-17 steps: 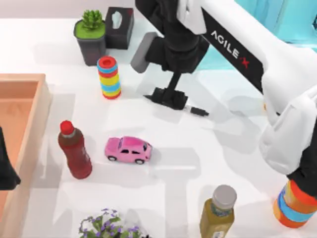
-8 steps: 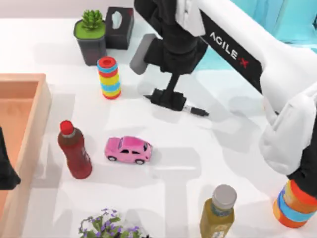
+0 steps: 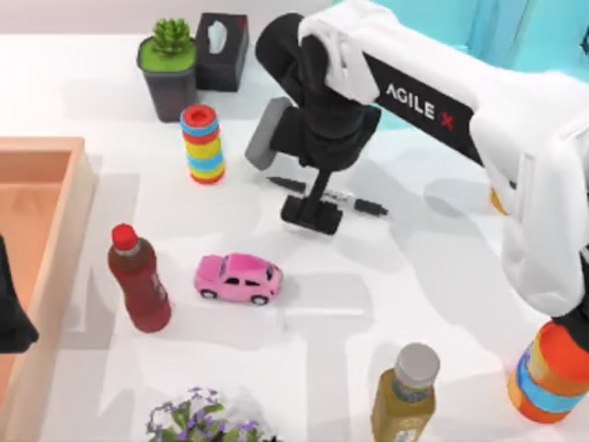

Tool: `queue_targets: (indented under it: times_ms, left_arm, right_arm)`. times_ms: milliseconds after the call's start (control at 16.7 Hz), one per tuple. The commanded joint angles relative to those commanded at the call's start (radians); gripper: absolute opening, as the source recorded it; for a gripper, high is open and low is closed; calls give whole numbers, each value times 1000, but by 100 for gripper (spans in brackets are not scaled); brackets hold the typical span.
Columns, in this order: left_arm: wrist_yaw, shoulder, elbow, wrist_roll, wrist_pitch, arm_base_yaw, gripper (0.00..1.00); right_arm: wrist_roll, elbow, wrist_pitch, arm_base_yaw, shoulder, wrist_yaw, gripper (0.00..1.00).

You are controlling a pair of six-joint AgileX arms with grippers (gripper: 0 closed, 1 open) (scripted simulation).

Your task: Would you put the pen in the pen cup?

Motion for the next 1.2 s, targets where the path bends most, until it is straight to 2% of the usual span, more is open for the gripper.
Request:
queue_targets:
  times_ms: [360, 1140, 1200]
  left_arm:
    - [0, 0, 0, 0, 0, 0, 100]
    - [0, 0, 0, 0, 0, 0, 100]
    - [0, 0, 0, 0, 0, 0, 100]
  right_arm:
    - [-4, -56, 55, -3, -5, 0, 100]
    - [-4, -56, 55, -3, -5, 0, 2]
    - [-4, -56, 55, -3, -5, 0, 0]
